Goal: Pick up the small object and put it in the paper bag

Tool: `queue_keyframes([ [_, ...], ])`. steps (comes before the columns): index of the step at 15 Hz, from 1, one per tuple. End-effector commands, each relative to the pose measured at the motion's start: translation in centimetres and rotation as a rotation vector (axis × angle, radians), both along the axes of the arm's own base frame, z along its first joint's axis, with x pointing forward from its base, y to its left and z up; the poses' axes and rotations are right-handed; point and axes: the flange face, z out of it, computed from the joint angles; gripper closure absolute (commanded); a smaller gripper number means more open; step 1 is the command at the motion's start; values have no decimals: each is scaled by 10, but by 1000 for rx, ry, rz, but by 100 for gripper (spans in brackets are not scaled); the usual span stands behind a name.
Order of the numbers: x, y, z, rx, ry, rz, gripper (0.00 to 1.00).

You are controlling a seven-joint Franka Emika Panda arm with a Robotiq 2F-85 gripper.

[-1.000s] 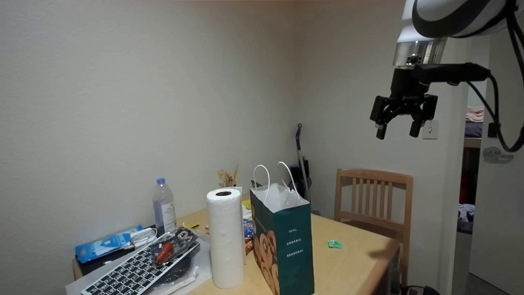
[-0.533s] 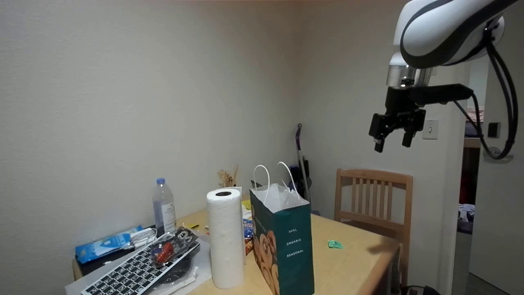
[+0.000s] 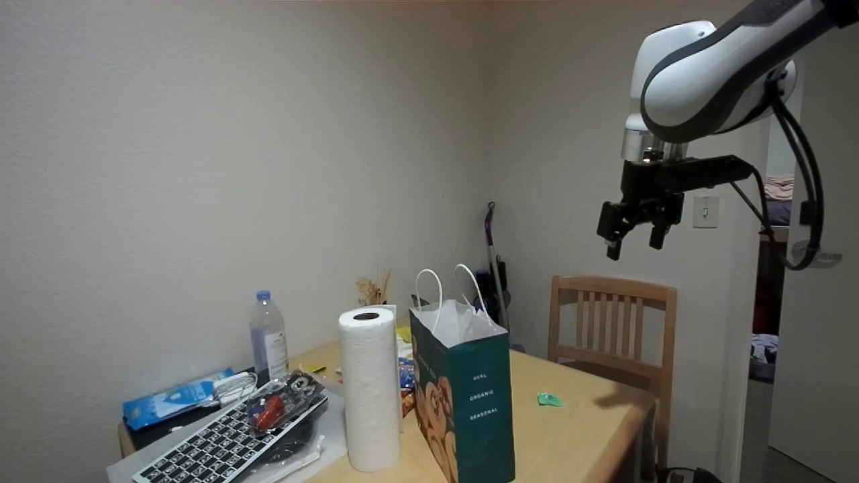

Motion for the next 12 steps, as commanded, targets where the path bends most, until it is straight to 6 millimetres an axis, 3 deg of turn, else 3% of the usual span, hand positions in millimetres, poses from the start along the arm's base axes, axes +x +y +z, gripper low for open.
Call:
queue_keyframes([
  [1, 5, -1, -9, -4, 22, 3, 0],
  [6, 32, -16, -87, 1, 174, 40, 0],
  [10, 32, -42, -155, -7, 363, 167, 0],
  [11, 33, -48, -164, -3, 399, 203, 0],
  [12, 25, -35, -150, 10, 345, 124, 0],
])
